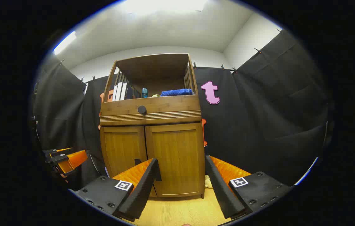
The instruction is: Open the right door of the double-door shoe cabinet with the right hand, and open the left door with the left hand.
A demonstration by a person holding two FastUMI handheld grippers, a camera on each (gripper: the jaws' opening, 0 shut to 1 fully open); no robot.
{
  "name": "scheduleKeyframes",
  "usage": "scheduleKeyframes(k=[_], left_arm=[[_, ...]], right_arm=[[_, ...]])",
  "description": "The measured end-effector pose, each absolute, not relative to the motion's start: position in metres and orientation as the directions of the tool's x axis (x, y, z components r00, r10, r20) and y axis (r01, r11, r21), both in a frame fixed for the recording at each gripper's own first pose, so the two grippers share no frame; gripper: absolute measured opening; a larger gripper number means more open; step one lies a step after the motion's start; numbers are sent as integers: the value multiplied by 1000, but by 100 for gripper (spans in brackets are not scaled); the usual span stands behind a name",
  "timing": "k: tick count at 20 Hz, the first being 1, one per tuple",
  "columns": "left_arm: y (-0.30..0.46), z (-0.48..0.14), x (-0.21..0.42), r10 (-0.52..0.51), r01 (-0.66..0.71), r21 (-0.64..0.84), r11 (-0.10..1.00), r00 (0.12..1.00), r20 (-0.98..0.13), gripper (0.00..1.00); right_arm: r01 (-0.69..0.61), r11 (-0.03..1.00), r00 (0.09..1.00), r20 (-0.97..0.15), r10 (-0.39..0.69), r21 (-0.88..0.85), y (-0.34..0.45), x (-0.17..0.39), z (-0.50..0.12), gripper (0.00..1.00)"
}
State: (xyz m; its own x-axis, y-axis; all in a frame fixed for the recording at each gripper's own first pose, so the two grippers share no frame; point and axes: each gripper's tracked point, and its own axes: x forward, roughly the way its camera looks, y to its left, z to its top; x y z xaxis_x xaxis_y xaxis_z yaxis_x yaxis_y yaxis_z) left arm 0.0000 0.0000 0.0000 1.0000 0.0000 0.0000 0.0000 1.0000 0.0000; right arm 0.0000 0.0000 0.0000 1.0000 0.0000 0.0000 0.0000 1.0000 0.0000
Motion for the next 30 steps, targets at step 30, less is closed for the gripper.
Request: scheduleKeyframes(k=[30], left_arm=[[11, -9, 11, 48, -48, -3, 999, 998, -37, 93]], right_arm=[[-63, 998, 998, -10, 63, -26, 12, 35, -12, 97]])
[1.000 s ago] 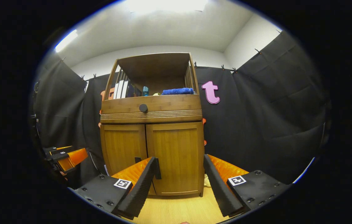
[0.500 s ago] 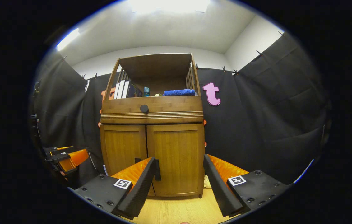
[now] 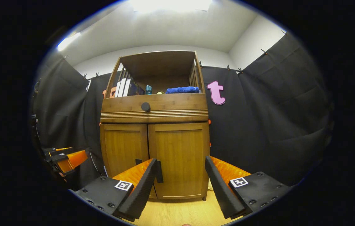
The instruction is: Open the right door of the double-door shoe cabinet with the right hand, and open the left door with the left hand.
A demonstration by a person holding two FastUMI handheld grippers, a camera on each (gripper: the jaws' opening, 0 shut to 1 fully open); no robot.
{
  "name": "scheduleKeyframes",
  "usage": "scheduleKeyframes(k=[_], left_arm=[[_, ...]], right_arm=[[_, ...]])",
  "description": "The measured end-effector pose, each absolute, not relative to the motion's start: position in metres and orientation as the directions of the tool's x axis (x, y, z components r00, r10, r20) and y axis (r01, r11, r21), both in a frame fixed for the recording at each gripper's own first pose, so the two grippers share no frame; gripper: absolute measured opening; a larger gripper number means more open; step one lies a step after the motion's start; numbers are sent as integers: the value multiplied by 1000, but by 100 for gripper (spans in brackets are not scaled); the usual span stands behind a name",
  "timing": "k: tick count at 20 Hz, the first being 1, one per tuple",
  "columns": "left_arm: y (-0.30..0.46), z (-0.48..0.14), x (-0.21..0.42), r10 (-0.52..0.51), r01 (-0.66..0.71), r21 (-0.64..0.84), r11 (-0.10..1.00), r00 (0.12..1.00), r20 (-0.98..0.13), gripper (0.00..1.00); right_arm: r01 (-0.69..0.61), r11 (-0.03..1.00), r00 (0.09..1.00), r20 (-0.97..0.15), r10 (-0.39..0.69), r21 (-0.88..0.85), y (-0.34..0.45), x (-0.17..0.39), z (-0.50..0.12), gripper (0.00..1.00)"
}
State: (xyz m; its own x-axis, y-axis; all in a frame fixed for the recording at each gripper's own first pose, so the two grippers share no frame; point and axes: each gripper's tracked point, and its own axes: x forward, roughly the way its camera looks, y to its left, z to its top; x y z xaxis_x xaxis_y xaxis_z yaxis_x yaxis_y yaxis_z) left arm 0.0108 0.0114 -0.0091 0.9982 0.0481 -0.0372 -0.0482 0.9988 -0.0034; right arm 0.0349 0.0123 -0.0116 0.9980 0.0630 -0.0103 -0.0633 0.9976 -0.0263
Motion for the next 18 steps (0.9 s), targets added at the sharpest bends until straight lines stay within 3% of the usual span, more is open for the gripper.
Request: scheduleKeyframes(k=[9, 18], left_arm=[[16, -7, 17, 79, -78, 39, 996, 997, -24, 93], [29, -14, 10, 115, -115, 32, 993, 993, -14, 95]], right_arm=[[-228, 974, 970, -86, 229, 16, 80, 150, -79, 98], [-174, 985, 968, -183, 173, 11, 105, 246, -169, 98]])
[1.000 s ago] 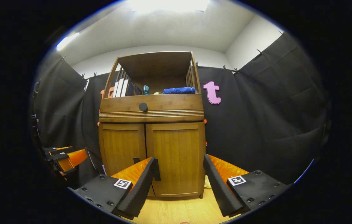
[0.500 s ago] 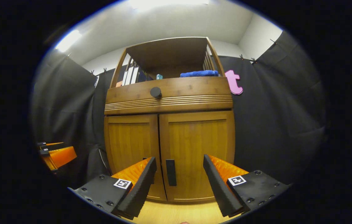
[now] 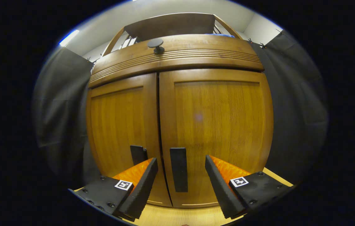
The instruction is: Open the right door of the double-door shoe cabinet with the right hand, and open the left door with the left hand.
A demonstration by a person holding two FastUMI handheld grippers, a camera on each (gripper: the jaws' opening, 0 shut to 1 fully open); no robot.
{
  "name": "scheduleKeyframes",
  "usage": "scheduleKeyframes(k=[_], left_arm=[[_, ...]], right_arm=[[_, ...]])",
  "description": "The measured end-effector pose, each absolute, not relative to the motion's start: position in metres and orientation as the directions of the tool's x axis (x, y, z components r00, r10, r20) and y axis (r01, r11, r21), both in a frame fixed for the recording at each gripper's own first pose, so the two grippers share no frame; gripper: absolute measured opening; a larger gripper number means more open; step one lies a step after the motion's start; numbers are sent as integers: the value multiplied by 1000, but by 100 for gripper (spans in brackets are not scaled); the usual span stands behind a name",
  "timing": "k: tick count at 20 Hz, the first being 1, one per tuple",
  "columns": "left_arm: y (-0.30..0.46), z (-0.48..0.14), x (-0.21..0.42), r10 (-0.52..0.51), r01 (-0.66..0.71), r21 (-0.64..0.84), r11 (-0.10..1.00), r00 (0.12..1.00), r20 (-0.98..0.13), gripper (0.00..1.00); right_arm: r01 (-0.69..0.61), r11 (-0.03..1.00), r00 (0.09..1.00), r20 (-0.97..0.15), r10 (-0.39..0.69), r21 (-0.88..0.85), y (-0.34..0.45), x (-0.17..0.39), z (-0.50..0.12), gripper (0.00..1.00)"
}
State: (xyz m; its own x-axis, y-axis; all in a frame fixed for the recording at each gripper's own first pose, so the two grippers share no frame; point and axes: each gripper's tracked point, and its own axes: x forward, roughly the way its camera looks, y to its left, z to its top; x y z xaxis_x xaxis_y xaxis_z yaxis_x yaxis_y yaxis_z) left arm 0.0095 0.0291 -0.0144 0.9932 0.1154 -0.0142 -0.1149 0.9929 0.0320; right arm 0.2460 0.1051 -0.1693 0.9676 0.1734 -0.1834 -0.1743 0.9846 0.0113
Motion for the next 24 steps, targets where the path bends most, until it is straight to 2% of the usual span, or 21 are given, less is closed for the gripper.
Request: scheduleKeyframes(k=[1, 2, 4, 11, 12, 15, 16, 17, 19, 20, 21, 24], left_arm=[[30, -16, 8, 119, -119, 28, 992, 993, -14, 98], [31, -17, 8, 121, -120, 25, 992, 993, -16, 93], [32, -17, 9, 119, -118, 20, 993, 993, -17, 95], [27, -24, 15, 96, -96, 0, 995, 995, -6, 93], [27, -25, 17, 93, -93, -1, 996, 996, -7, 95], [28, -28, 16, 96, -96, -1, 995, 995, -8, 95], [29, -28, 17, 97, -97, -4, 995, 995, -8, 93], [28, -29, 17, 97, -97, -10, 995, 995, -7, 93], [31, -31, 20, 98, -98, -19, 995, 995, -8, 95], [32, -33, 19, 98, -99, -21, 995, 995, -10, 95], [32, -35, 19, 99, -99, -22, 995, 995, -12, 93], [29, -38, 16, 92, -93, -18, 996, 996, -18, 95]], right_arm=[[-168, 986, 968, -186, 167, 13, 106, 251, -174, 98], [-164, 986, 968, -193, 163, 10, 103, 258, -183, 98], [-152, 988, 967, -206, 147, -6, 98, 270, -192, 98], [-110, 993, 974, -203, 99, -44, 95, 289, -204, 98], [-128, 991, 971, -209, 119, -30, 98, 285, -204, 98], [-150, 989, 968, -204, 146, -6, 102, 289, -206, 75], [-150, 989, 968, -206, 146, -1, 102, 289, -206, 84], [-152, 988, 967, -205, 151, 12, 103, 288, -207, 75], [-159, 987, 965, -207, 160, 22, 104, 288, -207, 72], [-163, 986, 962, -218, 165, 28, 106, 287, -209, 92], [-183, 982, 959, -215, 187, 39, 110, 286, -208, 73], [-208, 978, 952, -225, 209, 28, 117, 286, -211, 49]])
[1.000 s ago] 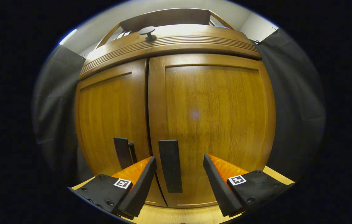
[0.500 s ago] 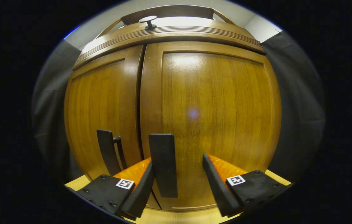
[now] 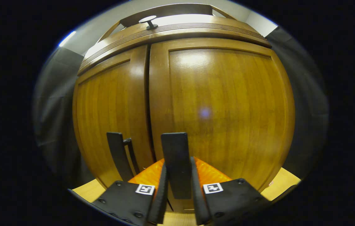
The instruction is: Open the right door of the double-door shoe cabinet with the right hand, and open the left door with the left hand.
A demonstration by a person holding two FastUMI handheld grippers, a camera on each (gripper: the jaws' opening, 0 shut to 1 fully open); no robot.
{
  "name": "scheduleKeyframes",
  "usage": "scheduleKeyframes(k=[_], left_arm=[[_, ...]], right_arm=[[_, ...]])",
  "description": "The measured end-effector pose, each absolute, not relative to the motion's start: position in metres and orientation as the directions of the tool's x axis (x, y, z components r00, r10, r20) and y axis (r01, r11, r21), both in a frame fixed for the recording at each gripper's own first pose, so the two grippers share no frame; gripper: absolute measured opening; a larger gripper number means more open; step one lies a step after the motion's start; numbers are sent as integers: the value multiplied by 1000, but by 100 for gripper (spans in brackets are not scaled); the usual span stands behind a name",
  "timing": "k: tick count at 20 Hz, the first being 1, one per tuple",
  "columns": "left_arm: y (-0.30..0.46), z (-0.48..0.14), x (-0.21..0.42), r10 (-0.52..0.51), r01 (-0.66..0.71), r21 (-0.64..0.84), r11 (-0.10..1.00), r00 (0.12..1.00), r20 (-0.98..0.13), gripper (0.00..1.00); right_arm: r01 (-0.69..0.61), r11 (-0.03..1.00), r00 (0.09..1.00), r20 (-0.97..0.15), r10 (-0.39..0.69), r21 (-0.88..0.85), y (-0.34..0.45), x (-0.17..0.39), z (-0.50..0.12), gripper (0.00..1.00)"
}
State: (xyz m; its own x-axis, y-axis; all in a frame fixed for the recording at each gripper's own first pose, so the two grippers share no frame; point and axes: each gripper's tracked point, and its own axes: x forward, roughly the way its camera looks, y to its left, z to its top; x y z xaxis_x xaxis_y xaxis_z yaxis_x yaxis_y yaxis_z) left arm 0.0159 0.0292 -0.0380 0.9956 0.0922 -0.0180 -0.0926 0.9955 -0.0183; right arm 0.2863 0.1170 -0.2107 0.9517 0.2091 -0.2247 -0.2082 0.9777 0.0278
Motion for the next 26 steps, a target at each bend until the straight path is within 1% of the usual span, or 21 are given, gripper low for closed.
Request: scheduleKeyframes(k=[2, 3, 5, 7, 8, 9, 10, 11, 12, 14, 15, 16, 17, 18, 19, 20, 21, 22, 23, 24, 26], left_arm=[[27, -39, 14, 87, -87, -12, 996, 996, -22, 93], [26, -41, 12, 86, -86, -10, 996, 996, -24, 93], [21, -42, 8, 77, -77, -10, 997, 997, -26, 95], [15, -43, 4, 66, -66, -10, 998, 997, -27, 93], [12, -42, 2, 62, -62, -8, 998, 998, -27, 95], [10, -43, -2, 59, -59, -5, 998, 998, -25, 95], [8, -43, -4, 56, -56, -3, 998, 998, -24, 95], [5, -43, -6, 52, -52, 1, 999, 998, -24, 95], [3, -42, -7, 50, -50, 4, 999, 998, -24, 93], [-1, -44, -10, 46, -46, 3, 999, 999, -24, 93], [-2, -45, -14, 42, -42, -1, 999, 999, -24, 93], [-4, -46, -14, 37, -38, -6, 999, 999, -26, 95], [-7, -47, -14, 31, -32, -10, 999, 999, -26, 95], [-9, -48, -13, 27, -27, -14, 1000, 999, -28, 95], [-11, -49, -14, 21, -22, -17, 1000, 999, -31, 95], [-13, -51, -14, 13, -14, -20, 1000, 999, -35, 93], [-17, -53, -14, 5, -6, -20, 1000, 999, -40, 95], [-19, -54, -14, 0, -1, -20, 1000, 999, -42, 93], [-21, -54, -15, -7, 6, -21, 1000, 999, -40, 95], [-24, -53, -15, -15, 14, -23, 1000, 999, -37, 93], [-28, -53, -17, -32, 31, -27, 999, 999, -30, 95]], right_arm=[[-219, 974, 943, -243, 225, 52, 118, 284, -211, 32], [-224, 972, 939, -252, 233, 64, 120, 287, -214, 28], [-225, 972, 939, -253, 233, 61, 119, 282, -214, 24], [-222, 974, 941, -253, 224, 35, 117, 282, -213, 24], [-224, 974, 941, -253, 227, 38, 116, 279, -212, 24], [-233, 971, 938, -254, 237, 47, 116, 275, -211, 20], [-246, 968, 934, -255, 252, 56, 118, 272, -208, 20], [-261, 963, 929, -255, 269, 64, 116, 266, -206, 29], [-272, 959, 925, -253, 282, 73, 115, 258, -204, 25], [-290, 953, 921, -244, 303, 86, 108, 238, -199, 24], [-292, 952, 922, -239, 306, 91, 104, 230, -195, 20], [-287, 953, 924, -236, 301, 93, 100, 224, -191, 20], [-280, 956, 927, -234, 294, 91, 95, 219, -189, 24], [-271, 959, 932, -227, 284, 87, 90, 213, -186, 24], [-260, 962, 936, -223, 272, 81, 83, 207, -185, 29], [-250, 965, 940, -221, 261, 76, 78, 204, -184, 29], [-241, 968, 942, -221, 252, 74, 73, 200, -182, 24], [-235, 969, 943, -225, 246, 76, 67, 195, -180, 19], [-229, 970, 943, -229, 242, 79, 65, 192, -178, 24], [-223, 971, 944, -231, 236, 81, 63, 190, -178, 24], [-210, 975, 949, -226, 221, 71, 54, 184, -175, 24]])
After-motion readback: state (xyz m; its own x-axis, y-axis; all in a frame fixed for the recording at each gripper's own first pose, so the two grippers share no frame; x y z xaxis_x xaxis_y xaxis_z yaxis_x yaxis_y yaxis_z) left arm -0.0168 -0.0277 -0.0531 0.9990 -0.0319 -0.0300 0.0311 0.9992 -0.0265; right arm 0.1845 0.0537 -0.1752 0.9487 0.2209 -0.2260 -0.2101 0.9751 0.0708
